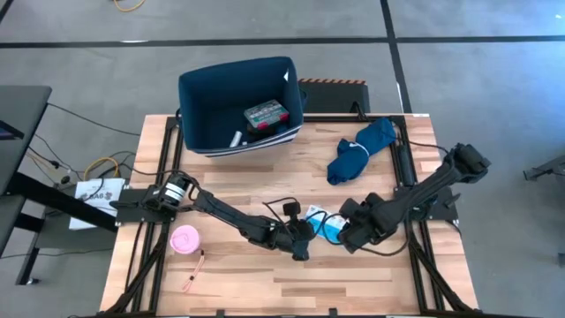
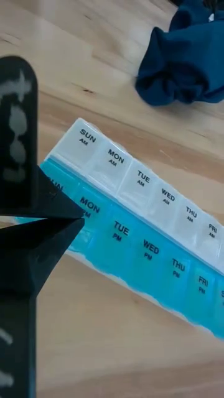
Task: Pick & place medical supplies in basket/bin
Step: Put the blue pill organizer into the blue bin
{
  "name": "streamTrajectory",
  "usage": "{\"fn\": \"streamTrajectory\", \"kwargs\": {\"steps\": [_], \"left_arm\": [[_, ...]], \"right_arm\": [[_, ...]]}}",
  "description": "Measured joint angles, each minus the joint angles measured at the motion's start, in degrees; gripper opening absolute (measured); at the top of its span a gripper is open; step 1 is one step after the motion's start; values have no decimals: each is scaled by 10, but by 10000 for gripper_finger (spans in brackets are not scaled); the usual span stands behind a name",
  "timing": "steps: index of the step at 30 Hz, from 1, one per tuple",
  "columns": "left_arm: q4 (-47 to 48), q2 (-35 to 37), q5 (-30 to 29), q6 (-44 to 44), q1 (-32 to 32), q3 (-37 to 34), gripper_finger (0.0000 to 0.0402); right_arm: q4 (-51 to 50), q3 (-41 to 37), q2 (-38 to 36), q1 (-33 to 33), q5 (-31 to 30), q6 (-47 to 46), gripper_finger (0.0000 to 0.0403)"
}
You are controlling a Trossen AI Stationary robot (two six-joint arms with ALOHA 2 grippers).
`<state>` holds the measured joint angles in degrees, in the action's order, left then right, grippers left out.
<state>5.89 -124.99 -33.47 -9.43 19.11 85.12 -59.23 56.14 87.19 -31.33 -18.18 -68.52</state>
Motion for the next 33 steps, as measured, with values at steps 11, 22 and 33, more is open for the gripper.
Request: {"fn": "streamTrajectory", "kwargs": {"steps": [11,22,33], "left_arm": [[-9,0,3,-2,-1,0,0],[-53,-25,43,15,-6,3,0],[9,-10,12,46,-10,2,0]], "right_arm": [[21,0,8,4,14,1,216],[47,0,13,3,16,16,216],[49,0,12,2,20,26,216]]}}
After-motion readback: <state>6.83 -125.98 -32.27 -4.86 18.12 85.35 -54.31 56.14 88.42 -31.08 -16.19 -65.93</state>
